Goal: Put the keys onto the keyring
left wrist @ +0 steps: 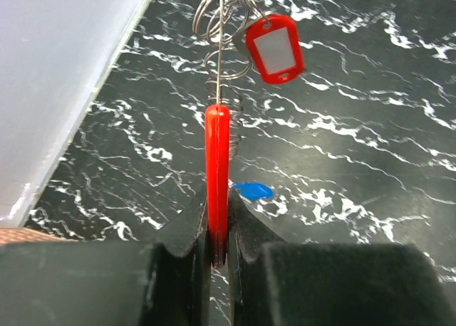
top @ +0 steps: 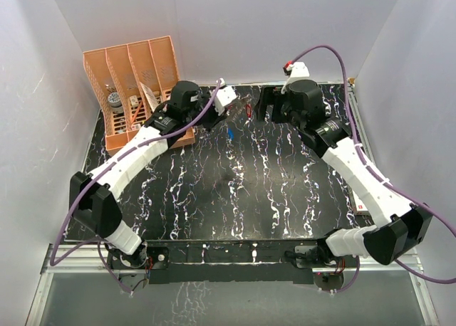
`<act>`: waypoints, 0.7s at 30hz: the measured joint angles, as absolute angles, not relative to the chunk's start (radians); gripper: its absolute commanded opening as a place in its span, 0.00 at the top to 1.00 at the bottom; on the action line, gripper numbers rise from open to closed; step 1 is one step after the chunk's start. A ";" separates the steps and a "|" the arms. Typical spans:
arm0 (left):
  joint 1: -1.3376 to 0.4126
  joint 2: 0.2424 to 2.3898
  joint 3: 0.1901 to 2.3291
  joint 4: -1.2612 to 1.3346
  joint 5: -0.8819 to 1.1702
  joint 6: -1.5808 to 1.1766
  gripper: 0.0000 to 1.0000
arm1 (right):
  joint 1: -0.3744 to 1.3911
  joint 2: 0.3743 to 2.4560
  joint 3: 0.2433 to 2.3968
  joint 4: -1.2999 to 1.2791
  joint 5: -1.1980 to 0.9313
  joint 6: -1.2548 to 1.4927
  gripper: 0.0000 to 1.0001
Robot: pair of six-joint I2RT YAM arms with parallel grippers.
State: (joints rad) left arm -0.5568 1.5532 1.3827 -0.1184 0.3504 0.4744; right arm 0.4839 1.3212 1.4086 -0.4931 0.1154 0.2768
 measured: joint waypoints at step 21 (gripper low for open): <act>-0.667 2.172 2.145 -1.168 0.423 0.471 1.00 | 0.339 1.251 1.312 -0.407 0.152 0.350 0.06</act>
